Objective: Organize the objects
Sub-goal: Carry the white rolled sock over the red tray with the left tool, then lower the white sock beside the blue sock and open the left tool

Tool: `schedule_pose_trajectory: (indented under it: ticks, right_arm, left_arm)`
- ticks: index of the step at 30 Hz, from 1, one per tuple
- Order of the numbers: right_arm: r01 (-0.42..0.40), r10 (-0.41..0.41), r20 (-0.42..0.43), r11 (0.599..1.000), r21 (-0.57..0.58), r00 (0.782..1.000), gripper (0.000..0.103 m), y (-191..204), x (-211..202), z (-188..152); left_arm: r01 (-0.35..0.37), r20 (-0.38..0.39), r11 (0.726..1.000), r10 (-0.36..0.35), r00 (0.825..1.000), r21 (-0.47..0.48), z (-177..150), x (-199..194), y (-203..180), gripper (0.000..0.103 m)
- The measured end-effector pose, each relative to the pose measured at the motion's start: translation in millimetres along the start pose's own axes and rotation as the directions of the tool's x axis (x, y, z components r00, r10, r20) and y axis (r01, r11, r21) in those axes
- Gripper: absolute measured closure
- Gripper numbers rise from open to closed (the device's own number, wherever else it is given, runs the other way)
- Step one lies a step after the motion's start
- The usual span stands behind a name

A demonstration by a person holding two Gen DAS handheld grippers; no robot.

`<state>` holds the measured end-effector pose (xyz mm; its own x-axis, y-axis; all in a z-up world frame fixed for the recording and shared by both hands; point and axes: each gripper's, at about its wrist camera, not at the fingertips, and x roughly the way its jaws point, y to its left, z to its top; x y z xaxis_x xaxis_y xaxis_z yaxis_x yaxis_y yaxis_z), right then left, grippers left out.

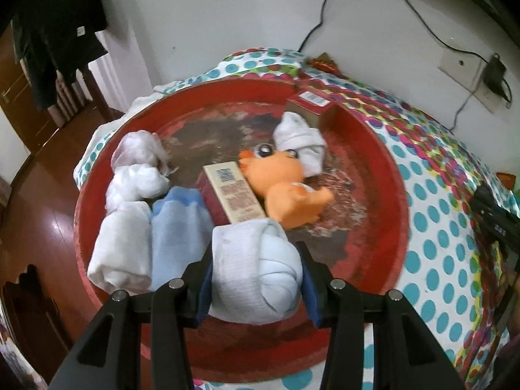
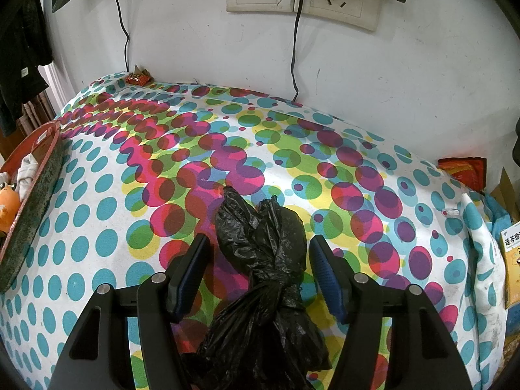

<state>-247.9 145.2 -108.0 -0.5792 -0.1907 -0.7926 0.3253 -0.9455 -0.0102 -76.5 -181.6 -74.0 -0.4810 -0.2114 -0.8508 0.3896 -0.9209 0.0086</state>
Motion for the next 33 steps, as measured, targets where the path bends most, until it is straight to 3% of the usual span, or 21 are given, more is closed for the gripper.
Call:
schedule_pose_trajectory:
  ticks: [18, 27, 33]
  right_arm:
    - [0.001, -0.001, 0.0, 1.0, 0.0, 1.0, 0.04, -2, 1, 0]
    - [0.003, -0.003, 0.0, 1.0, 0.001, 1.0, 0.038, 0, 1, 0]
    - [0.005, -0.005, -0.001, 1.0, 0.005, 1.0, 0.037, -1, 1, 0]
  left_arm:
    - [-0.03, -0.032, 0.999, 0.029, 0.999, -0.014, 5, 12, 3, 0.055]
    - [-0.041, 0.008, 0.998, 0.041, 0.999, 0.037, 7, -7, -10, 0.042]
    - [-0.049, 0.017, 0.998, 0.049, 0.999, 0.039, 8, -20, -11, 0.041]
